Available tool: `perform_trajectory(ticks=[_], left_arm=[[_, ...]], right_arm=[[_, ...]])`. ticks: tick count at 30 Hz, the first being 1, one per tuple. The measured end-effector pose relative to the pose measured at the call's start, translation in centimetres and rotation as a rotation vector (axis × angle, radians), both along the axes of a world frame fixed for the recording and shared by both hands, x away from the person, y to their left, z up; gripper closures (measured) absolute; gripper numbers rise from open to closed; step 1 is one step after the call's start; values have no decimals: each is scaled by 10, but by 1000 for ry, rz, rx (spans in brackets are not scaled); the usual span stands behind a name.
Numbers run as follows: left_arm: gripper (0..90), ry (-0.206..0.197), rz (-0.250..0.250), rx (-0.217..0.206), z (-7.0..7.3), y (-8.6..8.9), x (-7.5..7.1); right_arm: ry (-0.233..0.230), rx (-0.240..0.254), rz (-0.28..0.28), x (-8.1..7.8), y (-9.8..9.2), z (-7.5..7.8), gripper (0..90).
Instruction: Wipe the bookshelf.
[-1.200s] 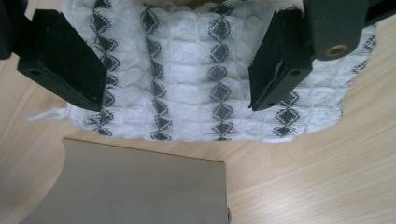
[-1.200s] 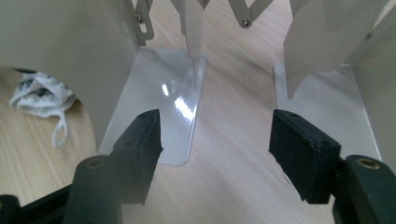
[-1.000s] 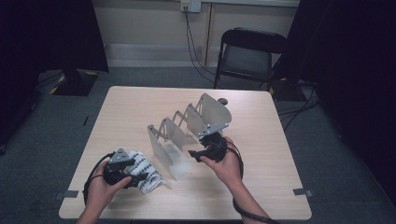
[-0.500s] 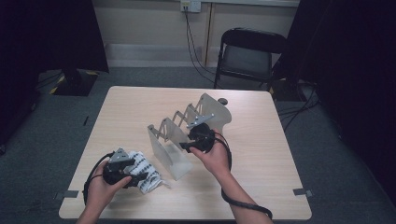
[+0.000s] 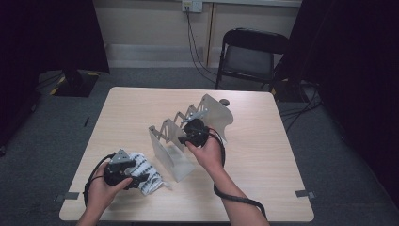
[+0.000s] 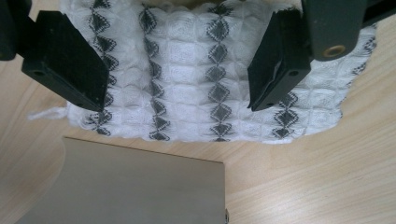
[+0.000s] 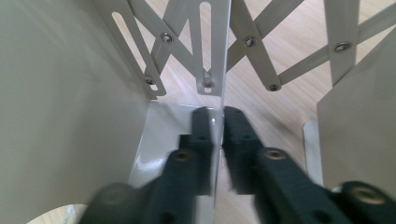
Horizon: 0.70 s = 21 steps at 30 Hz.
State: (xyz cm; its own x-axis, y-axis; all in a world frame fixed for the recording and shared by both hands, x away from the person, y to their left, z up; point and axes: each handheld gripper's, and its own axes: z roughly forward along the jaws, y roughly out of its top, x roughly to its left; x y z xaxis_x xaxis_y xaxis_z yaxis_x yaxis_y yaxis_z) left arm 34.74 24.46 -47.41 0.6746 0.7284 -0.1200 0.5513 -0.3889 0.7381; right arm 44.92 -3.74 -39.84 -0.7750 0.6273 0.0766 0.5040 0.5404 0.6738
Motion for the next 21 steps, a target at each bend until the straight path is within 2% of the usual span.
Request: perform_trajectory(ticks=[6, 14, 21], left_arm=[[204, 0, -2, 5, 1, 1, 0], [206, -1, -2, 3, 1, 0, 0], [209, -4, -1, 3, 2, 0, 0]], right_arm=[[-26, -33, 0, 1, -3, 3, 896], [-67, -40, 12, -2, -7, 7, 898], [-80, -34, 15, -5, -13, 9, 898]])
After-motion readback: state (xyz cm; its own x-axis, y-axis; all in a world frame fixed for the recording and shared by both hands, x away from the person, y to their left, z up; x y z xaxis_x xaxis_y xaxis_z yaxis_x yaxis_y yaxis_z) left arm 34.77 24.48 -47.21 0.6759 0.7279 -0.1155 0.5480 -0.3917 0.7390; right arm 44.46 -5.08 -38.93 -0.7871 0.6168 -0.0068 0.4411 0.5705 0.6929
